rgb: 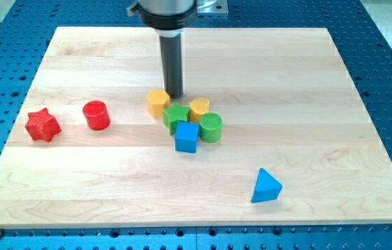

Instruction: Place your arm above the green star

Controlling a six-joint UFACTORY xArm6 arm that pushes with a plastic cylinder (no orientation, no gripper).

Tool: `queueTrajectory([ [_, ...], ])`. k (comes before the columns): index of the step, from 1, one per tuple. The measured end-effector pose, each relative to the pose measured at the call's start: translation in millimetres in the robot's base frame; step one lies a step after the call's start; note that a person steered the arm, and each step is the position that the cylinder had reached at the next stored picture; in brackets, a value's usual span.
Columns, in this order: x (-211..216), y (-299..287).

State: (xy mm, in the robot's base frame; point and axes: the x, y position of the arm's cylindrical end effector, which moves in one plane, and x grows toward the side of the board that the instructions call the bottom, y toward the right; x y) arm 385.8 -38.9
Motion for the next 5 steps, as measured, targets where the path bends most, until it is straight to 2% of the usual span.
queueTrajectory([
  [1, 14.9, -23.5],
  [2, 42.8, -20.9],
  [3, 43.8, -11.9],
  [4, 45.0, 34.6],
  [5, 81.6, 32.0],
])
